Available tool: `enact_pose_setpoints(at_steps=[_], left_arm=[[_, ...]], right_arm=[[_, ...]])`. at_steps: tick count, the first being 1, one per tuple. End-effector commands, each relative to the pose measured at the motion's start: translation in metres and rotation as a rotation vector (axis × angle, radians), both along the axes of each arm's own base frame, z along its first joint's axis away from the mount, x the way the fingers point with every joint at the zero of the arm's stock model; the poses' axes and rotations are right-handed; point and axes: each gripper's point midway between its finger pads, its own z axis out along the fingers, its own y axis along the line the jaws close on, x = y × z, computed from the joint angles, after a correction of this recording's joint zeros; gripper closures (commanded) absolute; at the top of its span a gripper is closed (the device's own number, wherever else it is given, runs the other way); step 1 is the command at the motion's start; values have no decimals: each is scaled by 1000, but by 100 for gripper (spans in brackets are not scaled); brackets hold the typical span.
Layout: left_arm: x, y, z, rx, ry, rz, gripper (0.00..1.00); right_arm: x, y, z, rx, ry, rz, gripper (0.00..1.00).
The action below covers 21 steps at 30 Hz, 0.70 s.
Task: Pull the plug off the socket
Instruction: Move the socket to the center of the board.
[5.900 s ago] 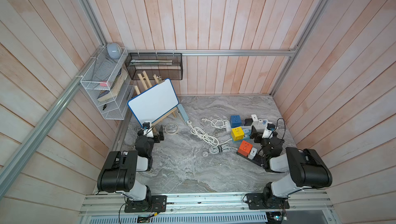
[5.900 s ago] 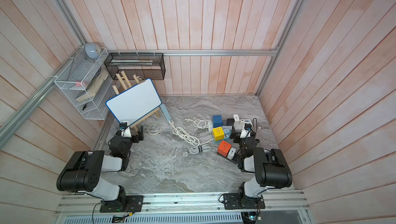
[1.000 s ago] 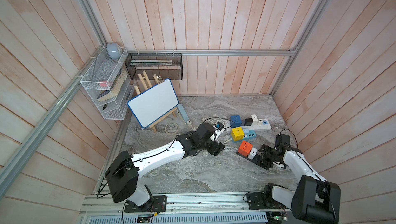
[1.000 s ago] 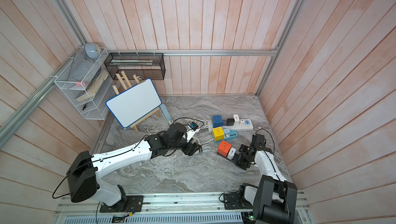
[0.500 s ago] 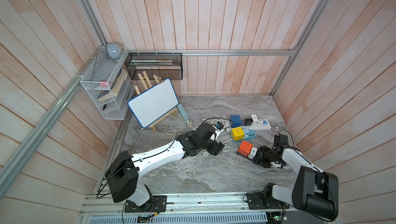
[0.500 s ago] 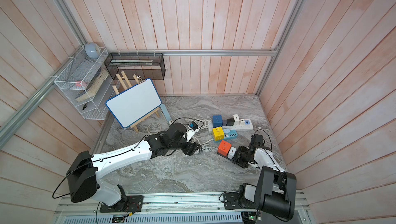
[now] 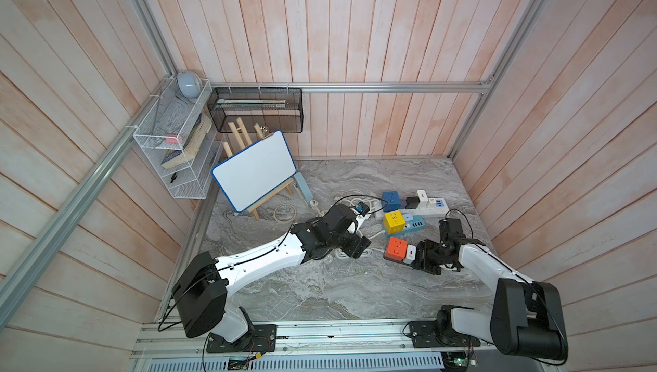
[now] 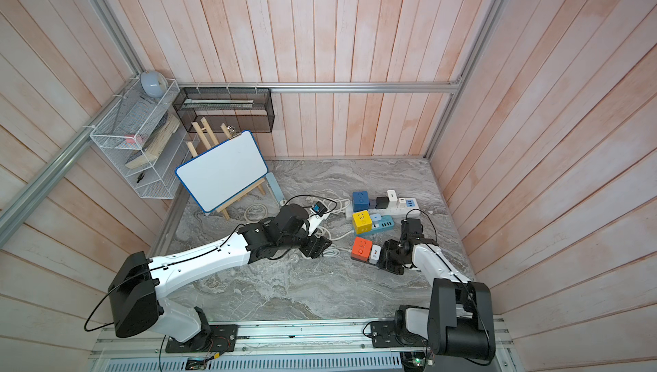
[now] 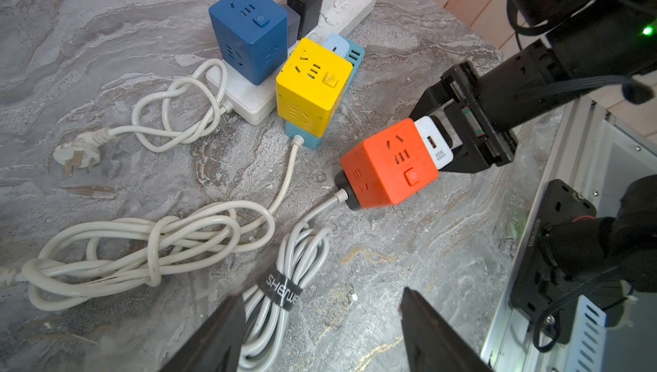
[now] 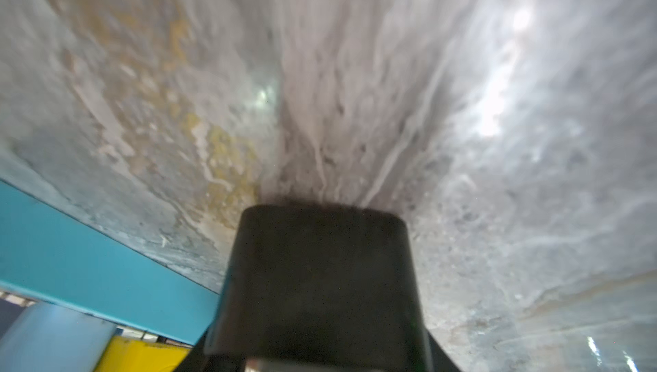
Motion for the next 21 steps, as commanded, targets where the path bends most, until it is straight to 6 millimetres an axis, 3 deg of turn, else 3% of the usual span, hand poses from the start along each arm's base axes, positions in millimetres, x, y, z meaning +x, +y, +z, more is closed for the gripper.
enact_pose_setpoints(at_steps=[1,12,21], left_arm=[[3,6,13,-29,-5,34,25],[-2,27,11,-8,-33,-20,22],[-29,36,-12,46,-103,-234,19]], right_arm=[[-6,13,-7,-2,50,-4,54],[13,61,-4,2,50,113,56],[0,85,-14,8,96,198,58]])
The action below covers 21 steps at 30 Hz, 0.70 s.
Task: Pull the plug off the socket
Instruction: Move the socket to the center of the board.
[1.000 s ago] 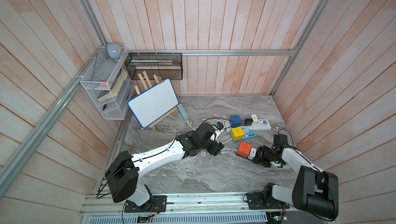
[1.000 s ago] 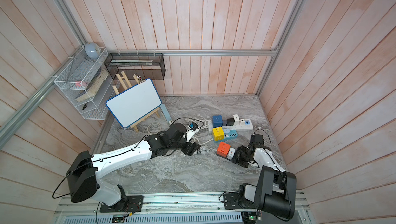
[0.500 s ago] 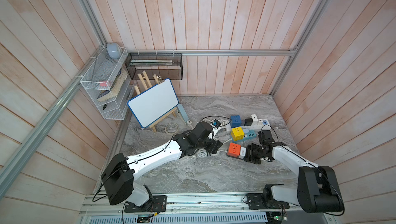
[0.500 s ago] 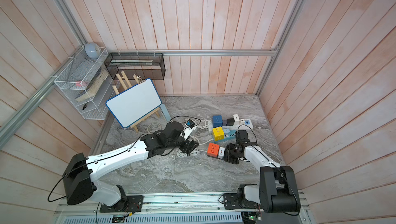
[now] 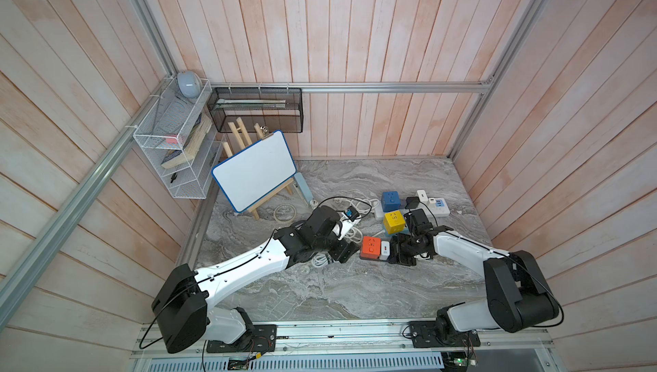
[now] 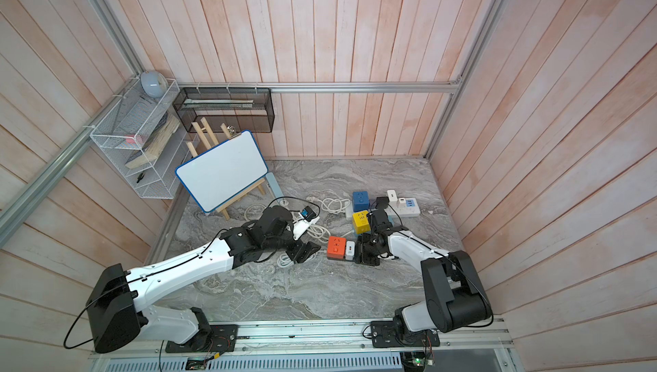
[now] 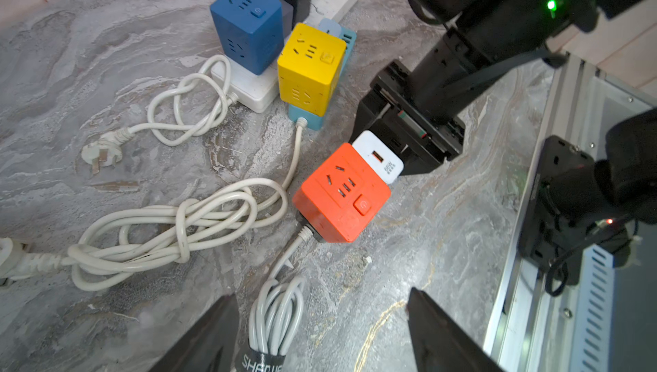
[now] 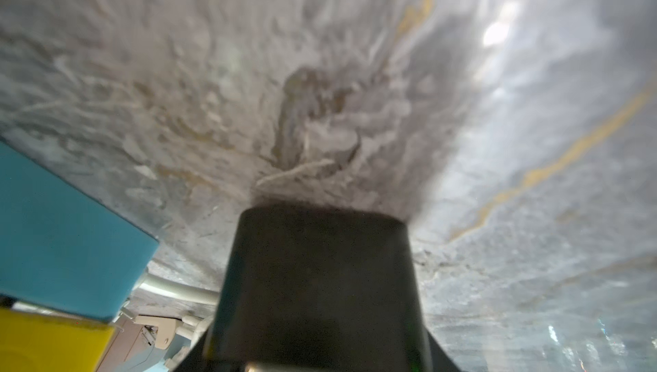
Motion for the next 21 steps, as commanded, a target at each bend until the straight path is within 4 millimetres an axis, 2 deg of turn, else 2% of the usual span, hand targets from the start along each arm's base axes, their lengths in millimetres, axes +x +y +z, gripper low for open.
enact_pose_setpoints(at_steps=[1,6,10,21], left_arm=[[-12,2,-7,14,-46,-120,19],[-15,3,-17,34,-95,-191,16],[-16,1,-24,47,-146,-250,16],[-19,-13,-26,30,-247,-394,16]], right_arm=[[-16,0,-13,-26,70,21,58],[-16,-9,-10,-88,70,59,58],[-19,-9,-10,-100,96,108,58],[-31,-26,-2,-189,132,184,58]])
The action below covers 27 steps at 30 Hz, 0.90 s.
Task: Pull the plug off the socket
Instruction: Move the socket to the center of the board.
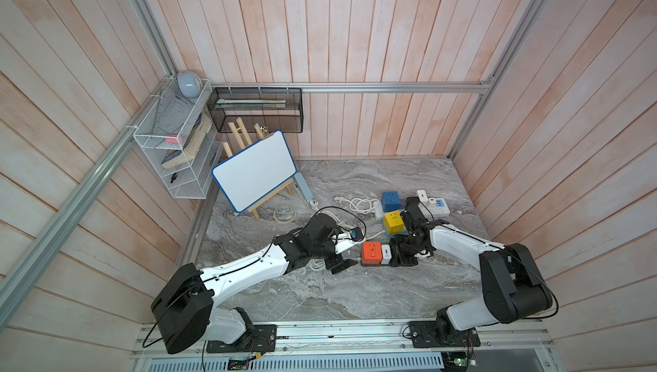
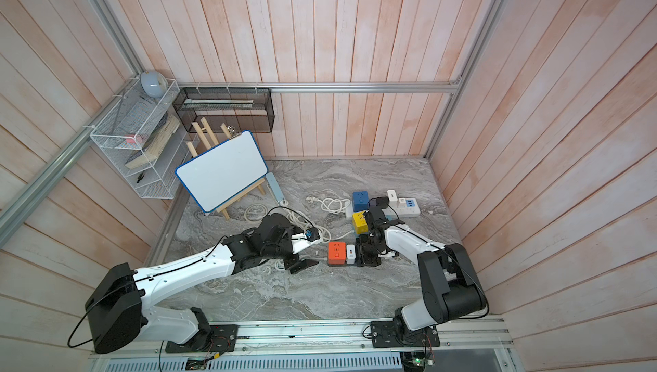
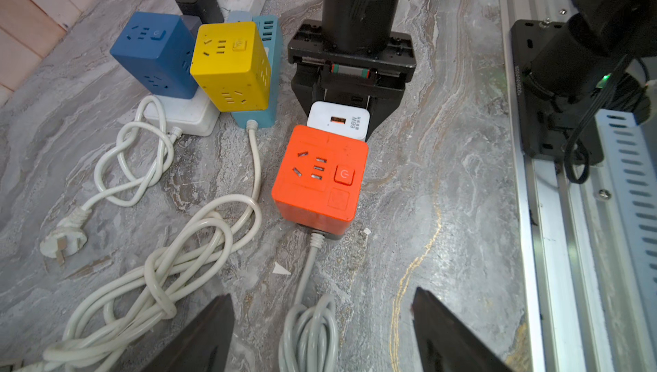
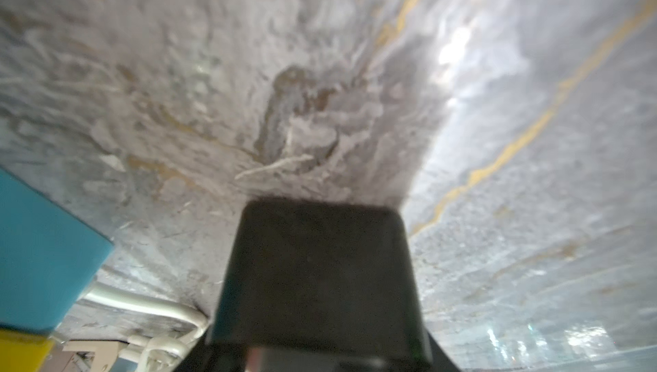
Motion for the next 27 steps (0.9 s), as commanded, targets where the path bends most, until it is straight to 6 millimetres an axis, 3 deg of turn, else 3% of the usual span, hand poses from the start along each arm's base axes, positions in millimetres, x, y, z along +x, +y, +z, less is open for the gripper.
enact_pose_setpoints(at_steps=[1,17,27], left_arm=[[-1,-7,-3,-14,-38,-73,16],[-14,-37,-14,-20,-25,-227,11],[-5,-61,-23,-7,-44,-231,12]], right_arm=[[-19,-21,-1,-113,57,59,57],[-27,-35,-2,-131,75,55,57],[-24,-33,-1,-120,65,65,57]])
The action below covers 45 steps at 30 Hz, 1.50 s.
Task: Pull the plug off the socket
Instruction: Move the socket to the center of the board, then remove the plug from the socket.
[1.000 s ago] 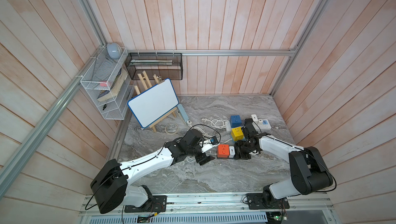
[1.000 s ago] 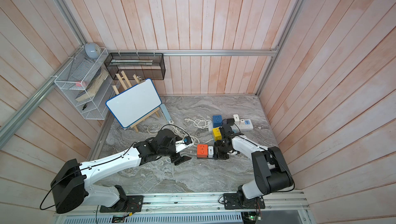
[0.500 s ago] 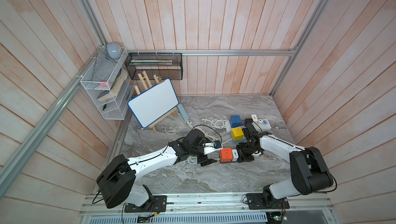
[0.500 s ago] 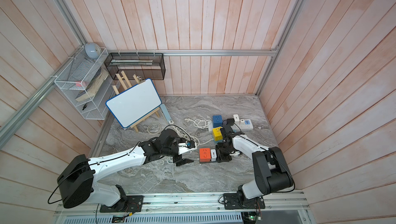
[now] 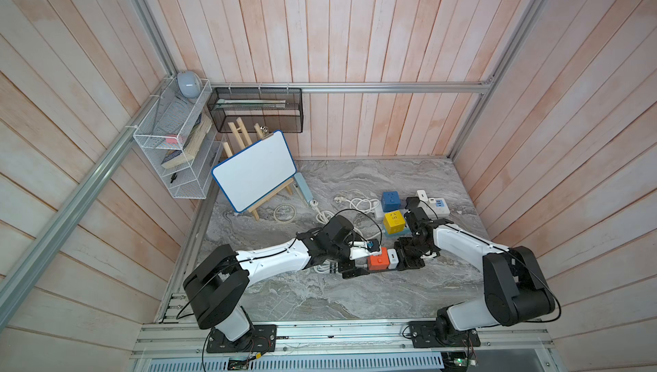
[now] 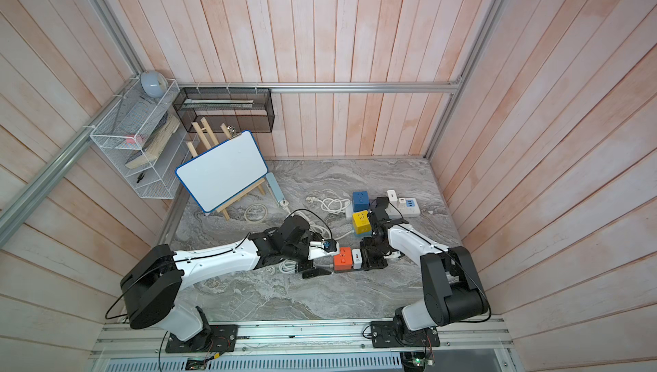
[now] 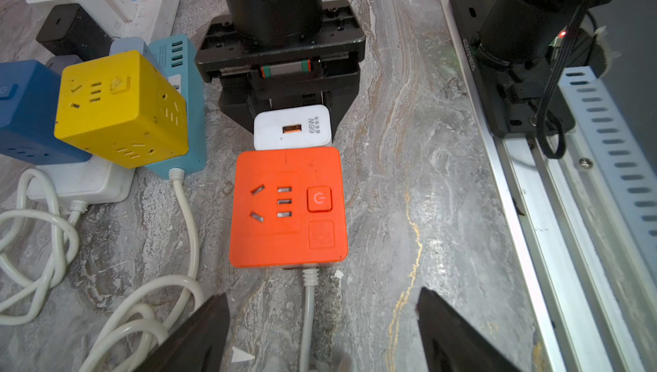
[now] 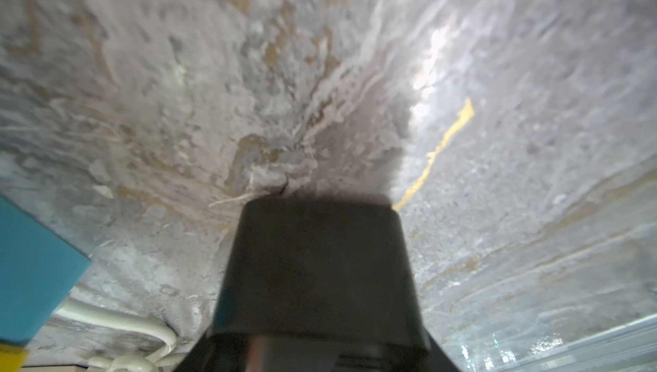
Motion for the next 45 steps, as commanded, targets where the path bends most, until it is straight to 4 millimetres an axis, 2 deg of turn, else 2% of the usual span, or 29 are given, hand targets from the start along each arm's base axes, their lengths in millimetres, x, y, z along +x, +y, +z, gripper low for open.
enact_pose_setpoints(at_steps=[1,12,23,24,25,26,45], left_arm=[[9,-15,8,-35,-35,-10,11],[16,-37,-4,-47,3,-6,12],[25,-43,-19,-32,17,30,12],[24,-43,-21,-29,20,31,12],[11,-50,-22,-31,21,2,12],[11,-51,-23,-30,23,6,12],[14,-55,-37,-27,22,38,17]], right_arm=[[-13,-13,-3,-59,38,7,58],[-11,-8,-6,-29,34,4,58],[-11,-3,-11,9,33,-6,58],[-10,-3,-11,9,31,-7,58],[-11,-3,-11,10,34,-7,58],[-10,-2,-11,13,32,-7,58],[-7,3,-14,45,33,-14,59]])
